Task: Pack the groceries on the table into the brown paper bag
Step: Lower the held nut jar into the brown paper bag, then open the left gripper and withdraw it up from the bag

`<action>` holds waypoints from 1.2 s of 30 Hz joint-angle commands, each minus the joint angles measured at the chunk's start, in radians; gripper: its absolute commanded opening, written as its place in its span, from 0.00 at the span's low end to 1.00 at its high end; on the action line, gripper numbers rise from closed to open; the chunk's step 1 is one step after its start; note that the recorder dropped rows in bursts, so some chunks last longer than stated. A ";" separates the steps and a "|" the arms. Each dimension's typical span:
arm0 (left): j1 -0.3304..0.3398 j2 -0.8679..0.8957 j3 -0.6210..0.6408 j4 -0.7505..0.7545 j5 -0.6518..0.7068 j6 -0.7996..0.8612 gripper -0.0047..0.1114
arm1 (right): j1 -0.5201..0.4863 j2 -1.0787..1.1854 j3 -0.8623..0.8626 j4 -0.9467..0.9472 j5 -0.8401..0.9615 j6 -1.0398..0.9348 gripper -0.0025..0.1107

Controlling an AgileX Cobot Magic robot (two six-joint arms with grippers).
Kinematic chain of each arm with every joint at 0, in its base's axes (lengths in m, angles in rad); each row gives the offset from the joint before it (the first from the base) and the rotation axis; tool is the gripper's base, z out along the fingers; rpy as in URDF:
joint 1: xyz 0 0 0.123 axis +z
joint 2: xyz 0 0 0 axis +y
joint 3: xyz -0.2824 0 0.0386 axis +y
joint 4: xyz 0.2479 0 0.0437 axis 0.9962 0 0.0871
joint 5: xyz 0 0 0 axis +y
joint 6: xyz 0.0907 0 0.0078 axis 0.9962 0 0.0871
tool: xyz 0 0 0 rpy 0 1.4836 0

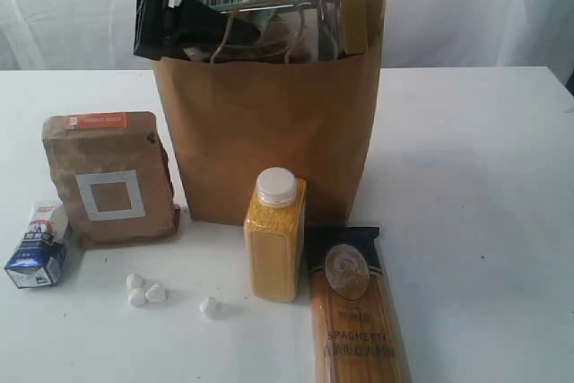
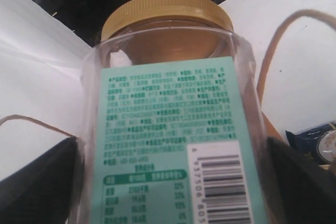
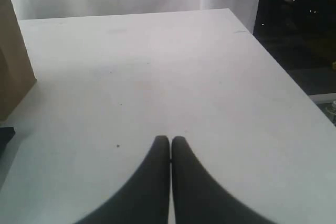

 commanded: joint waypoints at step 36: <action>0.004 -0.124 -0.059 0.006 -0.004 -0.113 0.95 | 0.005 -0.004 0.005 -0.006 -0.007 -0.002 0.02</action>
